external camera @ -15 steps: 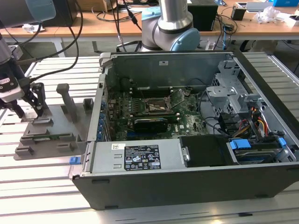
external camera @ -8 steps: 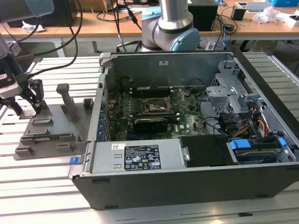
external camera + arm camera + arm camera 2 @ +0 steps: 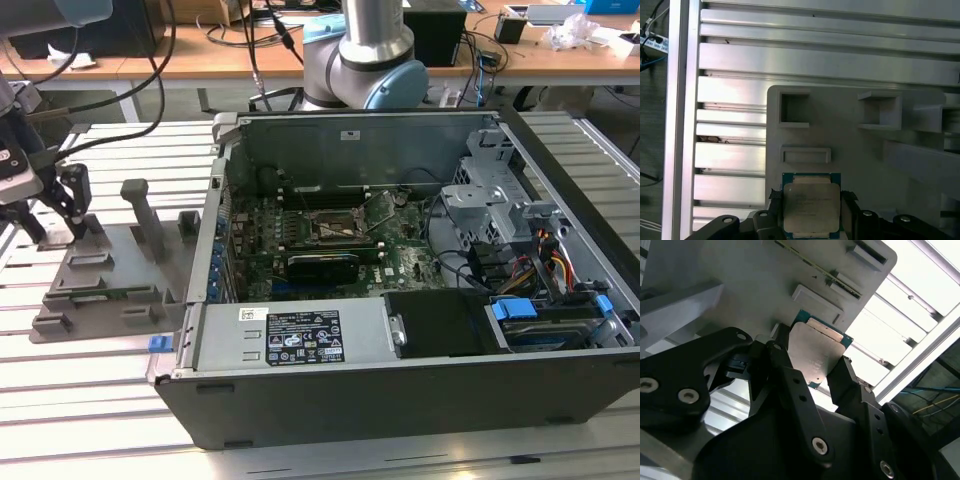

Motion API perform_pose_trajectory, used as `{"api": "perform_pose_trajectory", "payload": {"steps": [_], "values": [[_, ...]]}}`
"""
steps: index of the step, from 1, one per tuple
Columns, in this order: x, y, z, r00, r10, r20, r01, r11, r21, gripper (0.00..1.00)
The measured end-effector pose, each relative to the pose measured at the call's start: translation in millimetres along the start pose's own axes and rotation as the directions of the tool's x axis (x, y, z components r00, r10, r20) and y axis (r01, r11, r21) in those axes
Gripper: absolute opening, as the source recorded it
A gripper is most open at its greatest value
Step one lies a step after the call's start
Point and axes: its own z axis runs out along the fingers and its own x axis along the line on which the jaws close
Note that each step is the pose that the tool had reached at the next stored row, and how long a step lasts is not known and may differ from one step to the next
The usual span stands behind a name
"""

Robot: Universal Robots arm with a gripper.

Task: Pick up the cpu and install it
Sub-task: 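Pick up the cpu and move it towards the insertion slot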

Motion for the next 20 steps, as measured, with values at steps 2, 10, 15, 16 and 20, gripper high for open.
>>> {"api": "perform_pose_trajectory", "payload": {"steps": [2,10,15,16,20], "values": [[-0.1,-0.1,-2.3,1.0,0.0,0.0,0.0,1.0,-0.0001,0.55],[-0.4,-0.6,-16.8,1.0,0.0,0.0,0.0,1.0,-0.0001,0.55],[-0.6,-0.8,-23.8,1.0,0.0,0.0001,0.0,1.0,-0.0001,0.55],[-0.6,-0.9,-25.2,1.0,0.0,0.0001,0.0,1.0,0.0,0.55],[-0.8,-1.0,-30.3,1.0,0.0,0.0,0.0,1.0,-0.0001,0.55]]}}
